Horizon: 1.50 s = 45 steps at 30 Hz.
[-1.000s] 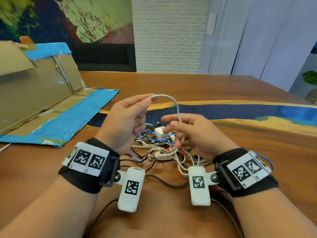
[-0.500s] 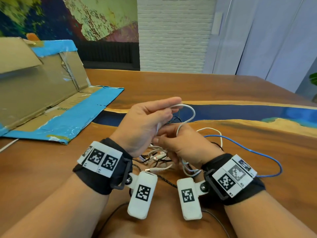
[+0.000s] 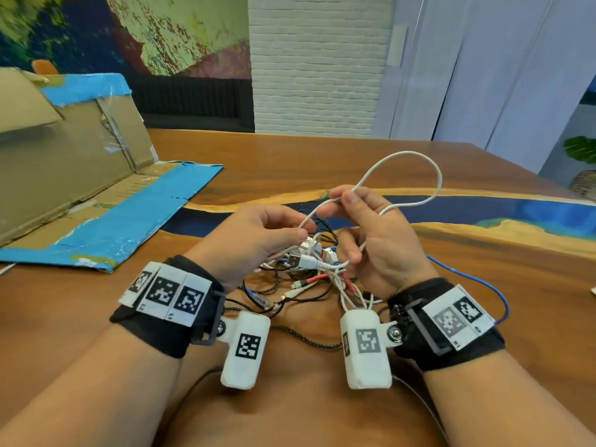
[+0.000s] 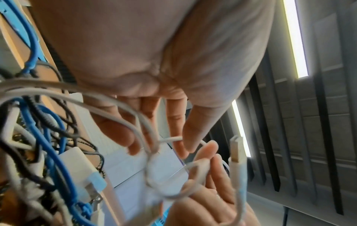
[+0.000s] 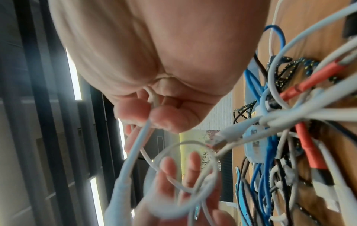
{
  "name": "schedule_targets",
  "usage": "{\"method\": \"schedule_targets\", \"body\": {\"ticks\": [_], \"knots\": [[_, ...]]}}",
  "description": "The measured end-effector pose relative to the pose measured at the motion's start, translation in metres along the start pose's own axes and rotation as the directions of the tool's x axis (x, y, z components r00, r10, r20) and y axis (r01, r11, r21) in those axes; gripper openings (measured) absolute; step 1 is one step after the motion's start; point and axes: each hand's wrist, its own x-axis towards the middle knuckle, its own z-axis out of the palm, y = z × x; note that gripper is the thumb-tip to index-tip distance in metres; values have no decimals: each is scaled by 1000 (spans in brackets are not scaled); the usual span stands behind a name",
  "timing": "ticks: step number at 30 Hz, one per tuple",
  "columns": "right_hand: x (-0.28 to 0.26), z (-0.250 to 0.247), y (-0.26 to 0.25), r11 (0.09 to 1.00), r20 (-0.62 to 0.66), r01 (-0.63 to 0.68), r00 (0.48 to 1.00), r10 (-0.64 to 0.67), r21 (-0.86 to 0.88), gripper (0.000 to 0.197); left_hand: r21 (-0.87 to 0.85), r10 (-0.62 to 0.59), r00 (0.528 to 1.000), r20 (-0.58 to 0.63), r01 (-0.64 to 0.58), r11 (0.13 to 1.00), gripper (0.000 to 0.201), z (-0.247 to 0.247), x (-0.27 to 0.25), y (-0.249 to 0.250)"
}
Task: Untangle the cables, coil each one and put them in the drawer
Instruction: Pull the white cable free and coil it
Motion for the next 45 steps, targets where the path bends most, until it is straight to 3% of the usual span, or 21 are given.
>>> {"method": "schedule_targets", "body": {"ticks": [4, 7, 11, 13, 19, 23, 26, 28, 30, 32, 35, 40, 43, 45], "knots": [[5, -9, 0, 999, -132, -35, 991, 30, -37, 16, 60, -16, 998, -69, 20, 998, 8, -1, 2, -8], [11, -21, 0, 987, -277, -84, 960, 43, -140, 22, -135, 19, 970, -242, -53, 989, 10, -7, 5, -5], [13, -25, -4, 997, -373, -43, 927, 16, -62, 47, -301, 58, 933, -354, -173, 938, 13, -11, 8, 0], [13, -23, -4, 998, -351, -23, 936, -1, -66, 49, -307, 72, 933, -352, -187, 933, 17, -10, 7, 2], [9, -10, 1, 930, -241, 83, 954, -178, -358, 27, -328, 23, 950, -311, -130, 936, 25, -3, 5, 3], [6, 2, 9, 924, -48, 28, 998, -50, -380, 20, -296, 70, 976, -205, -130, 946, 30, 3, 3, -1], [5, 4, 12, 904, -11, 25, 999, -33, -427, 10, -287, 85, 978, -193, -139, 948, 30, 5, 2, 0], [4, 3, 10, 936, 13, 4, 1000, 0, -353, 5, -334, 75, 977, -201, -140, 932, 26, 4, 1, 2], [2, 2, 8, 972, 56, -25, 998, 39, -236, 8, -380, 57, 974, -219, -138, 915, 21, 2, 1, 4], [3, -1, 8, 974, 66, -23, 997, 39, -224, 14, -374, 50, 970, -237, -138, 917, 19, -1, 1, 4], [4, -3, 11, 973, 47, -40, 998, 52, -228, 27, -267, 38, 982, -185, -88, 960, 15, -2, 1, 3], [4, -1, 5, 989, 23, -55, 998, 59, -135, 26, 46, -59, 997, -50, 62, 997, 16, -8, 1, 0], [3, -1, 6, 988, 34, -37, 999, 42, -147, 35, 40, -69, 994, -86, 73, 997, 19, -9, 0, 3], [2, -1, 7, 986, 58, -34, 997, 45, -166, 31, -6, -81, 994, -78, 81, 997, 19, -10, 0, 5]]}}
